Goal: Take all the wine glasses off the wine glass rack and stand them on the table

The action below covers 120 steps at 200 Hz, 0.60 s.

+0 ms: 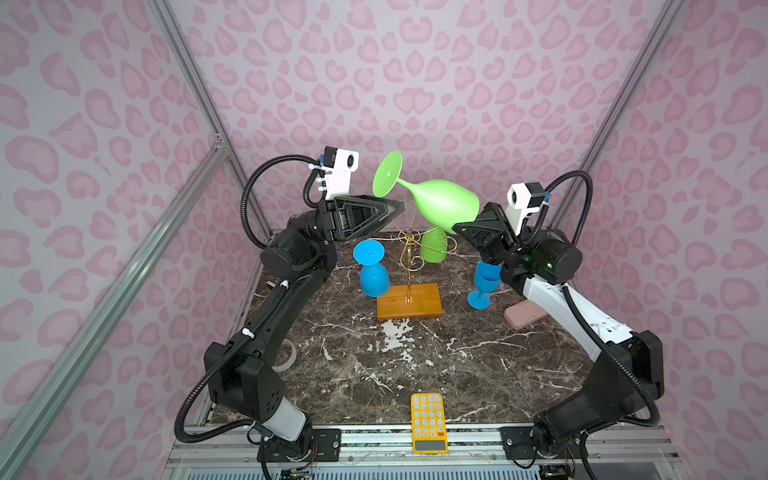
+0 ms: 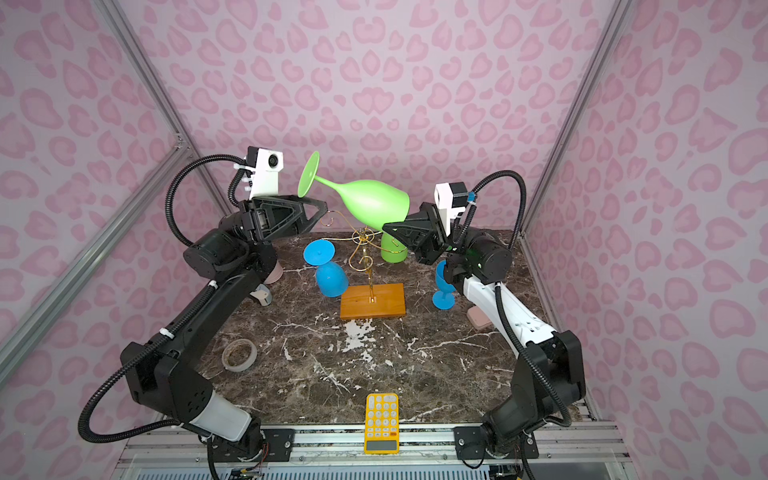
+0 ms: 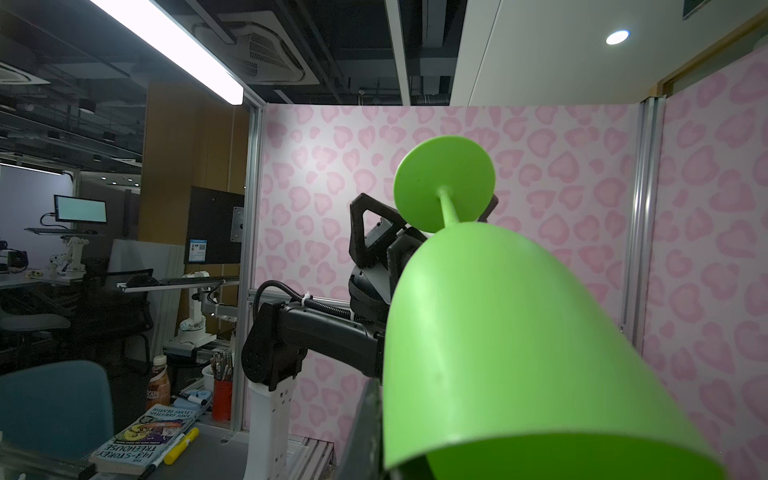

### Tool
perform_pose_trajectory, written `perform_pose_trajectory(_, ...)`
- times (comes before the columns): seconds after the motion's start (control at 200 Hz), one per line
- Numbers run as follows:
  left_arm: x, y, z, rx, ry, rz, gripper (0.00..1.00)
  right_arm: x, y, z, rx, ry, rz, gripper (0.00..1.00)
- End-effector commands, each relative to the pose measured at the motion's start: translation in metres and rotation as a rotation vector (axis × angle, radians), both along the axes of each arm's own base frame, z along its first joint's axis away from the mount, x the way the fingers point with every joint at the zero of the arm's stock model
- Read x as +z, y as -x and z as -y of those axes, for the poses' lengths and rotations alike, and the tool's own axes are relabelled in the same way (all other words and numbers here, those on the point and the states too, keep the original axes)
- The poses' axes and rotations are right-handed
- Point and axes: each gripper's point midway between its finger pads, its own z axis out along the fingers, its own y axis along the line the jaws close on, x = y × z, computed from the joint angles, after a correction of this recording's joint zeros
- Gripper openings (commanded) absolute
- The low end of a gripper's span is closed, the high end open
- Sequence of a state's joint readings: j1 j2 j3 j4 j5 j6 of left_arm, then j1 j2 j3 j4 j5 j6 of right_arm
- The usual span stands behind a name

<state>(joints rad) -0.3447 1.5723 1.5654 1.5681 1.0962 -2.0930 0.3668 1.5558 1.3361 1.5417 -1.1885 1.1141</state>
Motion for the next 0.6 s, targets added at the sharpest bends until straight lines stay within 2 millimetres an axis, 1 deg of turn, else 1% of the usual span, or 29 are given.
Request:
perform_pose_trajectory(0.0, 0.0, 0.008, -0.004, -0.201, -0.126, -0.356, 0.59, 0.008, 0.003, 0.004, -0.017, -0.048, 0.006, 0.0)
perform_pose_trajectory(0.1, -0.001, 0.01, -0.005, -0.191, -0.133, -0.345, 0.61, 0.013, 0.004, 0.006, -0.038, -0.056, -0.002, 0.0)
perform_pose_trajectory(0.225, -0.001, 0.013, -0.01, -0.166, -0.145, -0.321, 0.66, 0.02, 0.003, 0.01, -0.114, -0.054, -0.027, 0.0)
perform_pose_trajectory(0.275, -0.002, 0.015, -0.011, -0.151, -0.154, -0.306, 0.69, 0.022, 0.0, 0.011, -0.177, -0.034, -0.047, 0.0)
perform_pose_trajectory(0.32, -0.005, 0.017, -0.012, -0.127, -0.171, -0.287, 0.74, 0.025, -0.001, 0.013, -0.251, -0.006, -0.049, 0.0)
perform_pose_trajectory(0.395, -0.012, 0.015, -0.011, -0.063, -0.213, -0.256, 0.79, 0.02, -0.008, 0.016, -0.418, 0.084, -0.083, 0.0)
perform_pose_trajectory(0.405, -0.013, 0.014, -0.011, -0.053, -0.219, -0.254, 0.8, 0.023, -0.007, 0.018, -0.447, 0.085, -0.073, 0.0)
perform_pose_trajectory(0.45, -0.018, 0.011, -0.011, -0.004, -0.245, -0.236, 0.8, 0.021, -0.011, 0.025, -0.558, 0.139, -0.105, 0.0)
perform_pose_trajectory(0.51, -0.024, 0.005, -0.011, 0.062, -0.272, -0.21, 0.82, 0.023, -0.016, 0.041, -0.688, 0.167, -0.152, 0.0)
perform_pose_trajectory(0.585, -0.026, 0.001, -0.016, 0.144, -0.272, -0.16, 0.83, 0.018, -0.022, 0.06, -0.823, 0.209, -0.234, 0.0)
perform_pose_trajectory(0.595, -0.026, 0.001, -0.017, 0.153, -0.272, -0.154, 0.84, 0.015, -0.024, 0.062, -0.837, 0.221, -0.25, 0.0)
